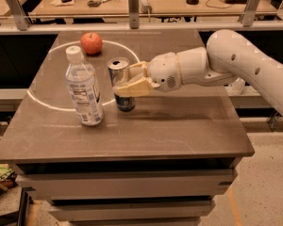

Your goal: Move redbull can near blue plastic bottle

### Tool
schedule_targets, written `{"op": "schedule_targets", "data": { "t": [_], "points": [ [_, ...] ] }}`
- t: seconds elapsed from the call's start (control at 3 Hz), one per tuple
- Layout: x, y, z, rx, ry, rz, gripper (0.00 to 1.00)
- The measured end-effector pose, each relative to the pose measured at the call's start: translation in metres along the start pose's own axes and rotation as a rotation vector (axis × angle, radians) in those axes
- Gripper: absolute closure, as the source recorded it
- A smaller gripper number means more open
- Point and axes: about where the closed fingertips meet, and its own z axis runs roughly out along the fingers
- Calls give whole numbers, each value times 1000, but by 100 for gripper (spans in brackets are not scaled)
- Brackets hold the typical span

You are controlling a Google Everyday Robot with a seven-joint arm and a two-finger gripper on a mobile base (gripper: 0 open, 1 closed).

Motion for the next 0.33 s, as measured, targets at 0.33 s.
{"op": "schedule_targets", "data": {
  "t": [0.33],
  "points": [
    [0,1,3,-5,0,0,84]
  ]
}}
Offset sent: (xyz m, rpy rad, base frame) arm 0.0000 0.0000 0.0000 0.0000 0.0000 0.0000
